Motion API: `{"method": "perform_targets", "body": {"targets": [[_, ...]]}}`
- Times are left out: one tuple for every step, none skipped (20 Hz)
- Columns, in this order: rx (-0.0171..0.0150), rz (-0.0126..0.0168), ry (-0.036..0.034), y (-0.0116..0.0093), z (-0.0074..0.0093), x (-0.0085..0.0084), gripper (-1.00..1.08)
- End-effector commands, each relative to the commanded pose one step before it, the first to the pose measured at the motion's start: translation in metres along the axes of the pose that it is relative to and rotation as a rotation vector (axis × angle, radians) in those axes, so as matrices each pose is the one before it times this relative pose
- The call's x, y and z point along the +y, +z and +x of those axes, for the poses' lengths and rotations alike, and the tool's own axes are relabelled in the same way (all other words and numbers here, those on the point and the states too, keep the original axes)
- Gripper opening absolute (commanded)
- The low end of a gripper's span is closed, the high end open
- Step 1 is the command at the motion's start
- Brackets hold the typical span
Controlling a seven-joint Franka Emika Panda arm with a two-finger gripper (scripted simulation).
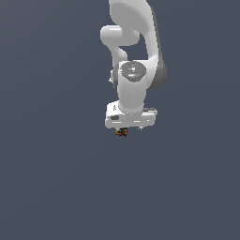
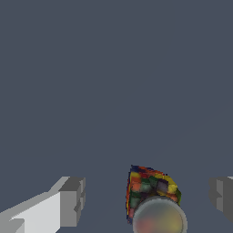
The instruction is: Pick up the object and move it to a goal position.
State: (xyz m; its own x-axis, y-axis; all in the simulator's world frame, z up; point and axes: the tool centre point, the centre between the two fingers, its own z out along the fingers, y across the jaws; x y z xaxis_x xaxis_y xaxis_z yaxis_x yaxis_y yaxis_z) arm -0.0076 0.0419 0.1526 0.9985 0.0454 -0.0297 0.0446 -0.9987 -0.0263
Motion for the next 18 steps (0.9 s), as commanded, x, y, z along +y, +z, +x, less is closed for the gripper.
{"method": "perform_targets", "body": {"targets": [[0.0,0.0,0.0,0.0,0.0,0.00001,1.0],[0.00025,0.00009,0.00064,-0.00014,0.00011,0.00035,1.0],[0.00087,0.00035,0.00231,-0.00049,0.0003,0.0013,1.0],[0.00136,0.00055,0.00362,-0.00077,0.00051,0.00203,1.0],[0.0019,0.00077,0.00504,-0.00109,0.00073,0.00284,1.0],[0.00241,0.00099,0.00636,-0.00142,0.00097,0.0036,1.0],[0.00293,0.00122,0.00766,-0.00178,0.00123,0.00438,1.0],[0.00289,0.00124,0.00745,-0.00184,0.00133,0.00432,1.0],[0.00232,0.00105,0.00588,-0.00158,0.00118,0.00348,1.0],[0.00174,0.00085,0.00432,-0.0013,0.00102,0.00263,1.0],[0.00116,0.00065,0.00279,-0.00099,0.00083,0.00177,1.0],[0.00061,0.00043,0.00135,-0.00065,0.00059,0.00094,1.0],[0.0,0.0,0.0,-0.00019,0.00029,0.00009,1.0],[-0.00019,0.00006,-0.00066,0.0001,-0.0001,-0.00034,1.0],[-0.00028,-0.00022,-0.00059,0.00038,-0.00041,-0.00045,1.0],[0.0,0.0,0.0,0.00047,-0.00071,-0.00021,1.0],[-0.00027,-0.00091,0.00024,0.00093,-0.00089,-0.00039,1.0],[0.00015,-0.00064,0.00121,0.00093,-0.00119,0.00009,1.0]]}}
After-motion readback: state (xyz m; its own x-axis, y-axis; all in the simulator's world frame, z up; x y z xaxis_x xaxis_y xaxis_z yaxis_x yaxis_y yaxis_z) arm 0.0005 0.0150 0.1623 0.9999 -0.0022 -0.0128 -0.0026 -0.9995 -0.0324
